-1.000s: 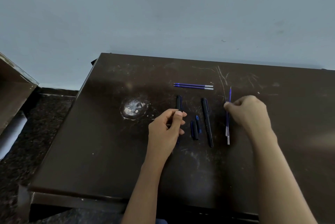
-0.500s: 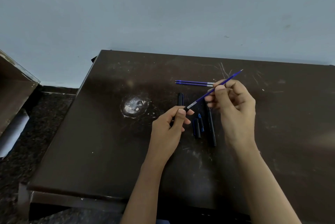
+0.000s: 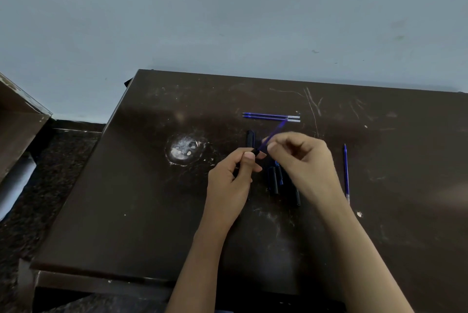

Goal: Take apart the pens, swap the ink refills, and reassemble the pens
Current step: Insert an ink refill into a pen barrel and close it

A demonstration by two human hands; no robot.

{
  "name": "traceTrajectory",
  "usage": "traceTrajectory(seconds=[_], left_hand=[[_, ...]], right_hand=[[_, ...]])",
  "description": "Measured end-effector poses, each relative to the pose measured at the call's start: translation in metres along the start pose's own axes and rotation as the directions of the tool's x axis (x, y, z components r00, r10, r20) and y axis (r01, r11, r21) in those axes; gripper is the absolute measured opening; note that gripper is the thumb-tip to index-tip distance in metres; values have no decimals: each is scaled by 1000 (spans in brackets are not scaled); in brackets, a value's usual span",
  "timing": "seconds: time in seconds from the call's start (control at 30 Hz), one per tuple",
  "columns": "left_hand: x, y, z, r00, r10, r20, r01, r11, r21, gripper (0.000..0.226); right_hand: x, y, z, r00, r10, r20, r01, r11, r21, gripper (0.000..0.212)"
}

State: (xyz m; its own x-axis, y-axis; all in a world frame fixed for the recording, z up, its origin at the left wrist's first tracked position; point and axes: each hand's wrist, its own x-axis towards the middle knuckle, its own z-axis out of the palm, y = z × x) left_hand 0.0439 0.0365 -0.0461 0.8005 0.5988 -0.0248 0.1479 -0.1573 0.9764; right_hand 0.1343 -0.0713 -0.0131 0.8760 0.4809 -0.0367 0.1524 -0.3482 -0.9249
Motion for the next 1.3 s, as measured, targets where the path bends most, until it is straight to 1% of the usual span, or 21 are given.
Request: traceTrajectory(seconds=[0.03, 0.1, 0.13, 0.2, 0.27, 0.33, 0.4, 0.47, 0.67, 0.77, 0.8, 0.83, 0.87, 0.9, 0.93, 0.97, 1.0, 1.03, 1.13, 1.2, 1.3], left_hand=[[1, 0, 0, 999, -7, -35, 6, 1000, -25, 27], [3, 0, -2, 994, -34, -100, 26, 996, -82, 28], [3, 0, -3, 992, -45, -118, 34, 994, -100, 28], [3, 1, -3, 991, -56, -125, 43, 994, -101, 28], [2, 2, -1, 991, -54, -120, 43, 995, -86, 28], [2, 2, 1, 992, -49, -119, 41, 997, -69, 27], [2, 2, 1, 992, -48, -114, 43, 998, -46, 27], [2, 2, 1, 993, -48, -109, 46, 999, -24, 26], [1, 0, 2, 995, -29, -99, 33, 999, 42, 24], [0, 0, 2, 997, -17, -76, 23, 996, 83, 23], [0, 0, 2, 998, -21, -67, 27, 996, 89, 23], [0, 1, 2, 998, -27, -58, 32, 995, 90, 23], [0, 0, 2, 998, -30, -52, 35, 995, 88, 23], [0, 0, 1, 998, -30, -49, 34, 996, 87, 23], [0, 0, 1, 999, -27, -47, 31, 996, 86, 23], [0, -1, 1, 999, -22, -45, 26, 996, 87, 23], [0, -2, 1, 999, -19, -41, 22, 996, 90, 23], [0, -2, 1, 999, -17, -39, 21, 995, 94, 23], [-1, -2, 0, 999, -16, -37, 20, 995, 102, 23], [-1, -1, 0, 999, -15, -29, 19, 994, 111, 24], [-1, -2, 0, 999, -6, -32, 10, 992, 126, 24]], right_hand=[[0, 3, -1, 1000, 28, 6, -28, 994, -102, 12], [0, 9, -2, 997, 53, -55, -68, 946, -318, 13], [-1, 12, -1, 995, 60, -82, -88, 913, -399, 13], [-4, 13, 4, 988, 124, -95, -155, 856, -492, 15], [-7, 11, 12, 974, 210, -82, -219, 801, -557, 23], [-9, 7, 19, 965, 251, -78, -244, 745, -620, 30], [-9, 4, 23, 959, 271, -80, -256, 713, -652, 32], [-10, 3, 25, 955, 283, -87, -269, 707, -654, 31], [-8, 6, 21, 954, 280, -111, -292, 766, -573, 24], [-8, 12, 23, 969, 213, -125, -246, 792, -559, 20], [-7, 14, 21, 974, 169, -149, -222, 827, -516, 18], [-4, 15, 18, 973, 135, -189, -205, 881, -427, 15], [-1, 13, 14, 964, 127, -235, -193, 939, -284, 11], [2, 11, 10, 951, 145, -273, -177, 980, -96, 7], [4, 7, 6, 939, 177, -294, -151, 983, 108, 6], [5, 4, 3, 930, 211, -301, -123, 950, 286, 7], [5, 2, 0, 926, 232, -298, -92, 904, 417, 8], [6, 0, -1, 926, 240, -291, -65, 862, 503, 9], [5, -1, -2, 936, 240, -257, -29, 781, 624, 12], [6, -2, 0, 943, 228, -244, -19, 766, 642, 13], [6, -2, 2, 947, 210, -243, -8, 772, 635, 11]])
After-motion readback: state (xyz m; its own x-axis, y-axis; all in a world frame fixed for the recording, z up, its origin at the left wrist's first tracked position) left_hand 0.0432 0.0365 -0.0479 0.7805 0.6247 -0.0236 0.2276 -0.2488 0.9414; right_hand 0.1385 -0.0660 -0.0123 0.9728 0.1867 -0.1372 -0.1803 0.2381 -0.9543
